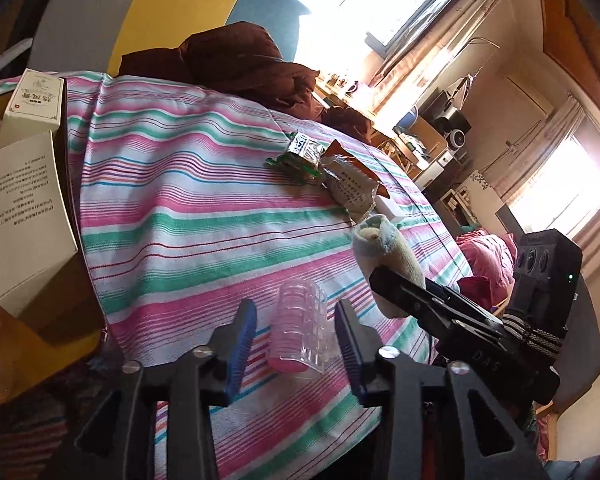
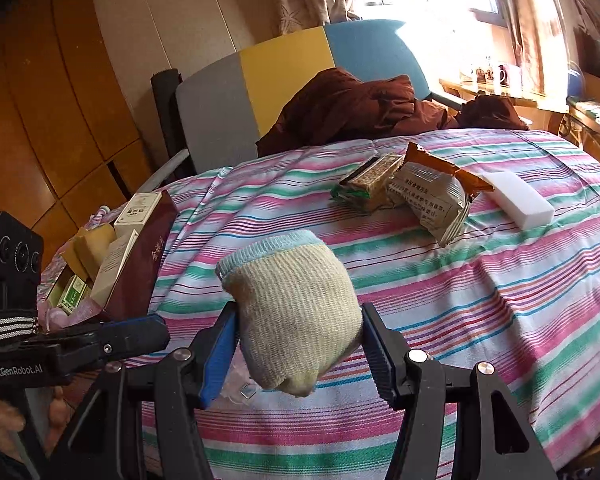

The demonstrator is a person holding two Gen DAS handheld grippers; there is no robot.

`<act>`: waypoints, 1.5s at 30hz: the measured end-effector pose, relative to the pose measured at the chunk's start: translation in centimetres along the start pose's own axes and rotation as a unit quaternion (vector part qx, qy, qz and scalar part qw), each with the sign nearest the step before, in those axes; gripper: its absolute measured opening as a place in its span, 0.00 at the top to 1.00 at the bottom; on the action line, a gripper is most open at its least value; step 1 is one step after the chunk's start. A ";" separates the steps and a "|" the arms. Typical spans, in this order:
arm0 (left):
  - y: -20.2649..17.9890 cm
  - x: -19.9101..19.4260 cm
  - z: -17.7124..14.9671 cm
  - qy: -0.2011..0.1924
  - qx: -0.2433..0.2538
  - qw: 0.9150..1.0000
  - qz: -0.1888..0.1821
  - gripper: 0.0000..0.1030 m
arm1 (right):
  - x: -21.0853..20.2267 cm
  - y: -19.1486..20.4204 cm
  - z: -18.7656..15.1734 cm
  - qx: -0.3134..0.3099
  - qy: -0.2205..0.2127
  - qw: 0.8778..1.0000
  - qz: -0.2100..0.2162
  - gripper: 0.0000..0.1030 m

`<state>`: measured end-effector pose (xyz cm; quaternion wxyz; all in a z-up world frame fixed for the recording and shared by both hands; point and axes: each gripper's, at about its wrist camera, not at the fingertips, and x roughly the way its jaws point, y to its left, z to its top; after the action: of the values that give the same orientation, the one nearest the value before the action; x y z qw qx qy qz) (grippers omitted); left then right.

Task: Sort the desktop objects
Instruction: 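Carry the hair roller and glove toward the gold tray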

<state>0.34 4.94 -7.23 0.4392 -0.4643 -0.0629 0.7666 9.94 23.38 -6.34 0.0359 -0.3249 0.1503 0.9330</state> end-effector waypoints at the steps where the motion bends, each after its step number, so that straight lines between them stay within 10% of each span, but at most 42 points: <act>1: 0.0 0.1 -0.1 0.003 -0.002 1.000 -0.003 0.46 | -0.1 0.0 0.0 0.000 -0.001 1.000 0.000 0.42; 22: -3.4 3.0 -2.1 0.025 0.112 0.992 0.059 0.42 | 0.2 -1.7 -0.1 0.019 -0.001 1.000 0.002 0.42; 32: -1.8 -5.6 -2.5 -0.050 0.085 0.994 0.057 0.42 | 0.4 3.7 1.7 -0.045 -0.012 0.998 0.044 0.42; 45: 6.2 -15.5 -3.7 -0.137 -0.006 0.980 0.148 0.42 | 2.2 13.6 1.7 -0.148 0.002 0.982 0.115 0.42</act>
<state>2.21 -11.31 -2.23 0.3057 -0.3618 -0.0574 0.8788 5.02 10.90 -2.96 -0.1200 -0.3092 0.0470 0.9422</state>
